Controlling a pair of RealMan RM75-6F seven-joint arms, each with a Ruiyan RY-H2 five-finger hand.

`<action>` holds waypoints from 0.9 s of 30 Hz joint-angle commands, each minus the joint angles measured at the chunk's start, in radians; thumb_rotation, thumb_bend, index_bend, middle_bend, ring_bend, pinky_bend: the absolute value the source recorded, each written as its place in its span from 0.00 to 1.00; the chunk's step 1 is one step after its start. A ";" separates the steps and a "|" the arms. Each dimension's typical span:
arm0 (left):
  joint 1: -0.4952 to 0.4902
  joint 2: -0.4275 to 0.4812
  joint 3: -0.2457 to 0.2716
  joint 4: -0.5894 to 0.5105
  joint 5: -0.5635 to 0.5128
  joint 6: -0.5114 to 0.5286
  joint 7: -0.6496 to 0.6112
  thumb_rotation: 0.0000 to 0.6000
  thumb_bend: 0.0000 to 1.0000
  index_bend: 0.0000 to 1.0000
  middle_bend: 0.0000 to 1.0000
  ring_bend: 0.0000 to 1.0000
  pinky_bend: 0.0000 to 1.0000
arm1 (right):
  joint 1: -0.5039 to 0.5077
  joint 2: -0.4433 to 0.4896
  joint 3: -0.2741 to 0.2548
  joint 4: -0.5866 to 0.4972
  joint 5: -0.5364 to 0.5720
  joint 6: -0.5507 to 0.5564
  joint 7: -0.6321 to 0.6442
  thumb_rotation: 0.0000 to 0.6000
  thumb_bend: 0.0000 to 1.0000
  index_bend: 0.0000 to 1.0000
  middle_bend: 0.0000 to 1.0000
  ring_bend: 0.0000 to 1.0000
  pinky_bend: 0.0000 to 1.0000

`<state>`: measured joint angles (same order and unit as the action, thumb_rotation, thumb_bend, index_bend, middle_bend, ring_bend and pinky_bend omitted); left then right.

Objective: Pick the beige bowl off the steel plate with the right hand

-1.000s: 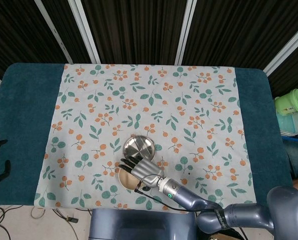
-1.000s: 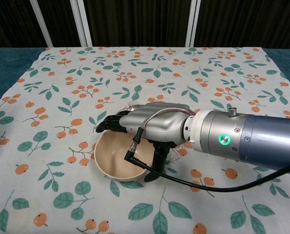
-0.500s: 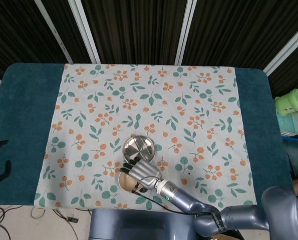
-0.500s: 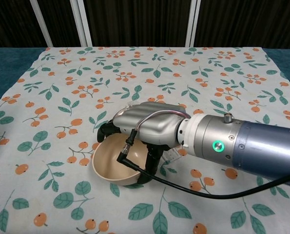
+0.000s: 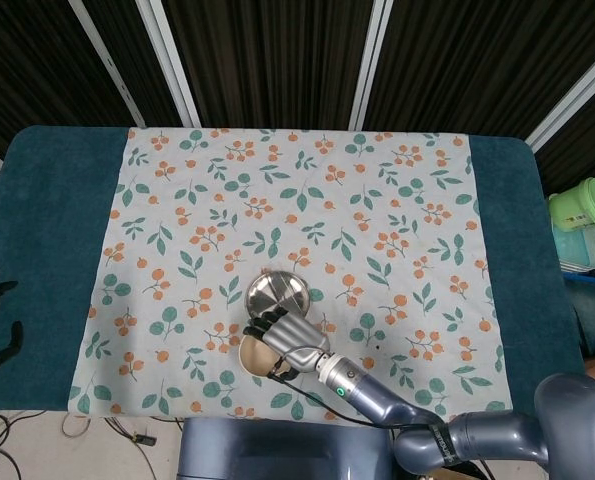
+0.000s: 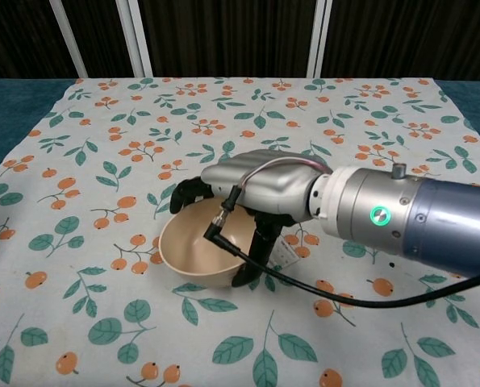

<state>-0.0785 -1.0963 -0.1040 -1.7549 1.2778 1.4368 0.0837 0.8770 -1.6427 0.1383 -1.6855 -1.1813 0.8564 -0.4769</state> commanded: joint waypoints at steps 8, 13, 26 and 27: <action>0.000 -0.001 0.000 -0.002 0.001 0.001 -0.002 1.00 0.50 0.19 0.05 0.06 0.00 | -0.018 0.170 0.099 -0.027 0.088 -0.005 0.145 1.00 0.24 0.32 0.28 0.31 0.28; 0.000 -0.002 0.000 -0.003 0.000 0.001 -0.001 1.00 0.50 0.19 0.05 0.06 0.00 | -0.017 0.259 0.129 -0.005 0.132 -0.024 0.173 1.00 0.24 0.32 0.28 0.30 0.28; 0.000 -0.002 -0.002 -0.010 0.000 0.006 0.004 1.00 0.50 0.19 0.05 0.06 0.00 | 0.014 0.428 0.143 0.059 0.265 -0.035 0.097 1.00 0.24 0.32 0.26 0.28 0.28; 0.000 -0.002 -0.002 -0.011 0.000 0.007 0.004 1.00 0.50 0.19 0.05 0.06 0.00 | 0.018 0.437 0.145 0.062 0.276 -0.032 0.092 1.00 0.24 0.32 0.26 0.28 0.28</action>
<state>-0.0782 -1.0986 -0.1064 -1.7657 1.2779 1.4434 0.0880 0.8885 -1.2165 0.2796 -1.6300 -0.9184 0.8185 -0.3758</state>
